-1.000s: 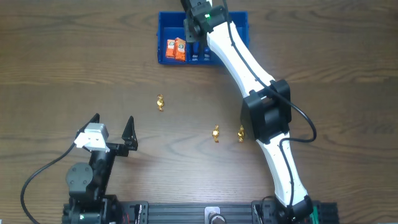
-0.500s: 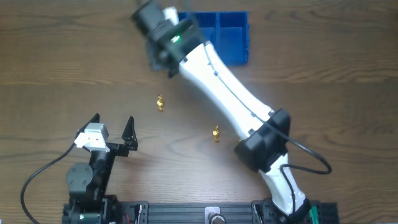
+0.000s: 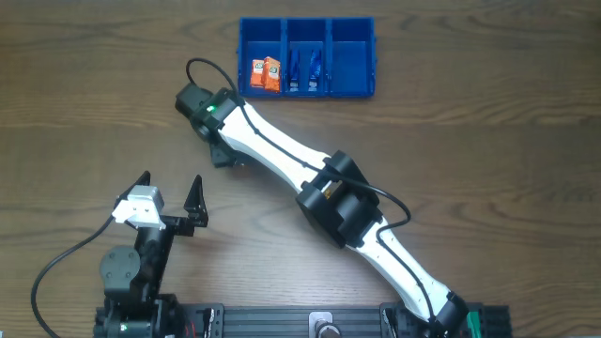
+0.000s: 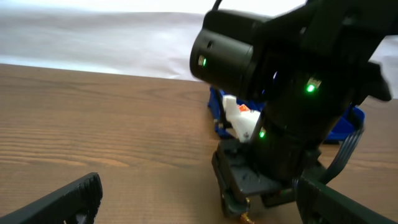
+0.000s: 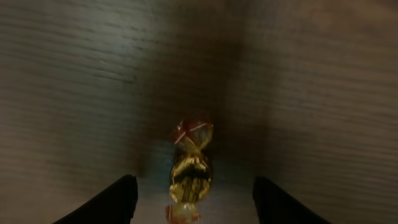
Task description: Sort Candies Into Trays
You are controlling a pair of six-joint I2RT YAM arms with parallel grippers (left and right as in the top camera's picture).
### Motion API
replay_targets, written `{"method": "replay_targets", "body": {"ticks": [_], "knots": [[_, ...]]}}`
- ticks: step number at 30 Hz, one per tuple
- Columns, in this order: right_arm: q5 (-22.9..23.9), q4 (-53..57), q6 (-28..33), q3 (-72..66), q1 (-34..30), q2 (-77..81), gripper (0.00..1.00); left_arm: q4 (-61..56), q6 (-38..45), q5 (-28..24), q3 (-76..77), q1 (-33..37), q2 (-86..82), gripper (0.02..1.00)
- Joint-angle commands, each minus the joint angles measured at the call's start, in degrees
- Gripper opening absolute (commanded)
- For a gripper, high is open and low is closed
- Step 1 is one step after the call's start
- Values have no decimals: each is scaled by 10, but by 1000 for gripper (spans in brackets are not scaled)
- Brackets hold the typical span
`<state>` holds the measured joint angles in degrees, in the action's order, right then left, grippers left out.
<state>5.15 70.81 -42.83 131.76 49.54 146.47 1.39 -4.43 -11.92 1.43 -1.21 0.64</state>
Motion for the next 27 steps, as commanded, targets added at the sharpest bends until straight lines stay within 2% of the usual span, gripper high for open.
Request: {"method": "replay_targets", "body": {"ticks": [1, 4, 9, 17, 23, 27], "knots": [[-8, -4, -24, 1, -6, 8, 564, 18, 6, -12, -12, 3, -3, 998], [-8, -7, -24, 1, -7, 9, 500, 18, 6, -12, -12, 3, -3, 996], [-8, -7, -24, 1, -16, 19, 474, 18, 6, -12, -12, 3, -3, 998], [-8, -9, -24, 1, -16, 22, 180, 18, 6, -12, -12, 3, -3, 998], [-5, -8, 3, 1, -21, -2, 145, 18, 6, -12, -12, 3, -3, 998], [61, -6, 45, 1, -37, -101, 141, 18, 6, -12, -12, 3, -3, 998]]}}
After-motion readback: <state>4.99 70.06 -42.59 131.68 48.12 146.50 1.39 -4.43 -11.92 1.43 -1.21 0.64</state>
